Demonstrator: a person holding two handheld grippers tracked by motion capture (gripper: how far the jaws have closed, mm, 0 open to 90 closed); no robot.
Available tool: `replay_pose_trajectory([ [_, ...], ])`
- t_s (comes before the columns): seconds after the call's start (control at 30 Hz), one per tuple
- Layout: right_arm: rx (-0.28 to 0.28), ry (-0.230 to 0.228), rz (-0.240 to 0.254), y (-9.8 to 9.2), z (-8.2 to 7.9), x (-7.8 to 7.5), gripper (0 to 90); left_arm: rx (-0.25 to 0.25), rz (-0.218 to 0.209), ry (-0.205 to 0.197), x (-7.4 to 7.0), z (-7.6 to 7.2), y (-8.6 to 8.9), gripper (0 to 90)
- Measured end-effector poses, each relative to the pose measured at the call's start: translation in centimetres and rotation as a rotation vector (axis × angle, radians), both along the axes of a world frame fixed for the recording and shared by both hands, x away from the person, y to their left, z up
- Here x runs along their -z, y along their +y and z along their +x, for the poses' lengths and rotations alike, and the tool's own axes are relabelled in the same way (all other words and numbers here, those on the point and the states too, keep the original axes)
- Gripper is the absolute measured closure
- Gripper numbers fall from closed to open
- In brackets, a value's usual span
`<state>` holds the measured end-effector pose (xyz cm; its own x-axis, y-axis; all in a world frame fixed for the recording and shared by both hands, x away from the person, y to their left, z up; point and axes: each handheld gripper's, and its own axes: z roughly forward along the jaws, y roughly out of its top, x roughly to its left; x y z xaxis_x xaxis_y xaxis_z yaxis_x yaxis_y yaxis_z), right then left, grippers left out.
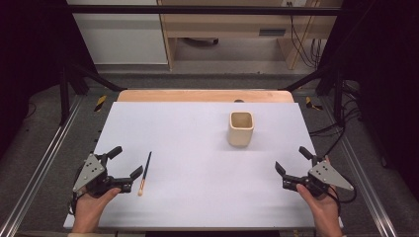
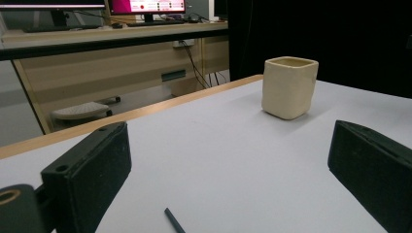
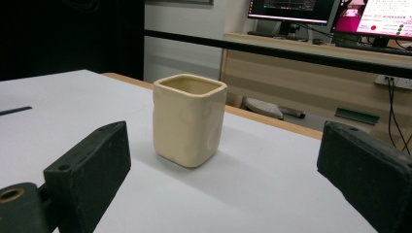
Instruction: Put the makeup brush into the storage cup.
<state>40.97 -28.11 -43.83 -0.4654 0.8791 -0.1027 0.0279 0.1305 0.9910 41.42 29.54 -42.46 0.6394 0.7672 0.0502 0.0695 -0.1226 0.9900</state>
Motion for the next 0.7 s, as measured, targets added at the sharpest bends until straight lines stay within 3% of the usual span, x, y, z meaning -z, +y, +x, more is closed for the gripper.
replay_pose_trajectory([
  [0.4, 0.009, -0.002, -0.006, 0.2, -0.4, 0.0, 4.8, -0.048, 0.004, 0.047, -0.7, -0.2, -0.6, 2.1],
  [0.6, 0.012, 0.002, -0.015, 0.4, -0.4, 0.1, 4.1, -0.086, 0.058, 0.137, -2.5, 0.5, -1.5, 3.1],
  [0.63, 0.009, 0.001, -0.026, 0.6, -0.4, 0.1, 4.1, -0.090, 0.109, 0.177, -3.0, 0.8, -2.0, 3.1],
  [0.7, 0.010, -0.005, -0.039, 0.7, -0.5, 0.0, 4.1, -0.094, 0.132, 0.196, -3.3, 0.9, -2.4, 3.1],
])
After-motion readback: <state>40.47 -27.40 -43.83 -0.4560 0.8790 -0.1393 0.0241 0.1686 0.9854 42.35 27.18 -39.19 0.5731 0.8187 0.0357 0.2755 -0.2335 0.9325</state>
